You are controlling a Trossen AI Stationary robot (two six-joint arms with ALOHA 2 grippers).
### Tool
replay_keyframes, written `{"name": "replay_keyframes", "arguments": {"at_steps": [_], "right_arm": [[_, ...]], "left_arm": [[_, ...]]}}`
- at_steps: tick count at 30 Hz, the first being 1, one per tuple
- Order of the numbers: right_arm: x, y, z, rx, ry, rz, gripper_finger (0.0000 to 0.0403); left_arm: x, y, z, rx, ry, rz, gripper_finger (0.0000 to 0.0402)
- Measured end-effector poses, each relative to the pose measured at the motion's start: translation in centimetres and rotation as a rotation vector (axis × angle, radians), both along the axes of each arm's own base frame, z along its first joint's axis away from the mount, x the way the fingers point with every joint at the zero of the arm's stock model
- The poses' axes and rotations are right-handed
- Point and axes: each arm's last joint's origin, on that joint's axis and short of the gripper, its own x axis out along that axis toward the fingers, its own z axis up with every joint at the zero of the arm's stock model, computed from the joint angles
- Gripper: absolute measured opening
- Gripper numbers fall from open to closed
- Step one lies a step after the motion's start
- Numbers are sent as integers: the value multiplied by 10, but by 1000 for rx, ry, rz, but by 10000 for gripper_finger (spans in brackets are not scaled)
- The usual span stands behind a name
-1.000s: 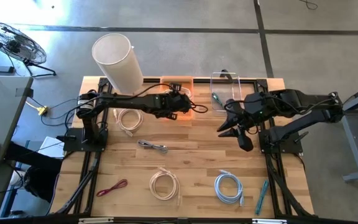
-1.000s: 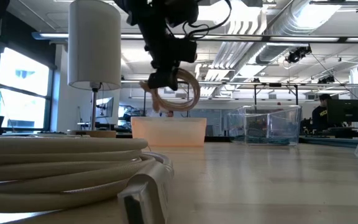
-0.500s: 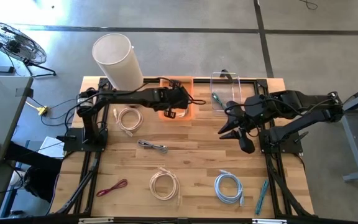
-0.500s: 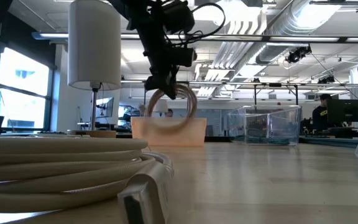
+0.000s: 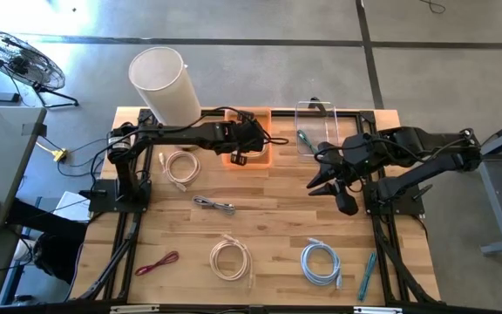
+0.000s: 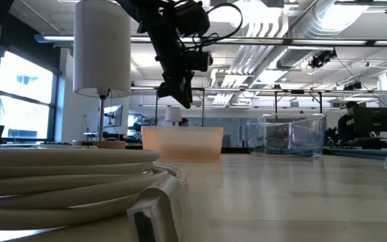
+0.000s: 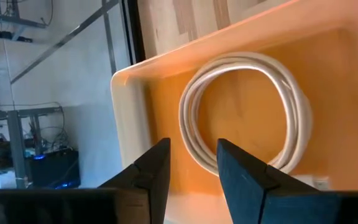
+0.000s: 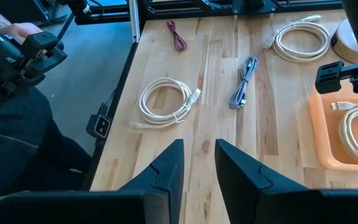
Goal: Pick & Place USB Port
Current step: Put the top light brown HDMI cable into the orange bin
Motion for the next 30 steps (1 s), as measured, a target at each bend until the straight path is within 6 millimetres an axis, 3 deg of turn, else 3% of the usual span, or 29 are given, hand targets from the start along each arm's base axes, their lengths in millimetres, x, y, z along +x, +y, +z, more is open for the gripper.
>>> {"name": "replay_keyframes", "arguments": {"at_steps": [4, 11, 16, 21, 25, 30], "right_arm": [[0, 0, 0, 0, 2, 0, 83], [-1, 0, -1, -1, 10, 1, 83], [-1, 0, -2, -18, 16, 13, 83], [-1, 0, -2, -41, 8, 33, 83], [-1, 0, -2, -63, 0, 51, 83], [-1, 0, -2, -86, -8, 71, 83]], "left_arm": [[-1, -8, 0, -6, 43, -15, 127], [-13, -48, 12, 56, 344, -102, 118], [-30, -81, 10, -29, 523, -158, 117], [-52, -102, 10, -109, 677, -92, 117], [-71, -113, 24, -238, 666, 16, 117], [-90, -117, 44, -434, 512, 178, 116]]}}
